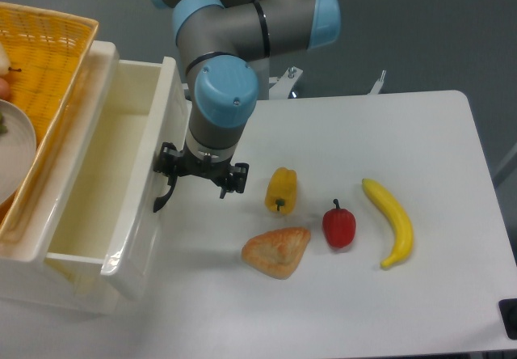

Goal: Slide the top white drawer open
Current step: 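Pull the upper drawer outward by its handle, sliding it open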

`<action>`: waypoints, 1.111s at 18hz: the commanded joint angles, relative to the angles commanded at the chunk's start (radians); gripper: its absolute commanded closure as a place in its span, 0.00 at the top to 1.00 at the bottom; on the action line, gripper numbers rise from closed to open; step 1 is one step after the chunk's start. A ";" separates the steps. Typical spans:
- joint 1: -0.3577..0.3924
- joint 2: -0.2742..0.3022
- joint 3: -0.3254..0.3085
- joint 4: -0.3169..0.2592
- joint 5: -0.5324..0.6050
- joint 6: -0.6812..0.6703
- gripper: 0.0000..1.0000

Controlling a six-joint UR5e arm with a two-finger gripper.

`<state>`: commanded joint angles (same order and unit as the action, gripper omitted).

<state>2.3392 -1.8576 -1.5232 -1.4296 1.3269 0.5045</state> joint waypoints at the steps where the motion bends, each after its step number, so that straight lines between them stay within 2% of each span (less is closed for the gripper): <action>1: 0.008 -0.002 0.002 0.000 0.000 0.008 1.00; 10: 0.043 -0.003 0.029 0.005 0.005 0.014 1.00; 20: 0.075 -0.012 0.031 0.001 0.026 0.095 1.00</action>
<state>2.4145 -1.8699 -1.4926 -1.4282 1.3530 0.5998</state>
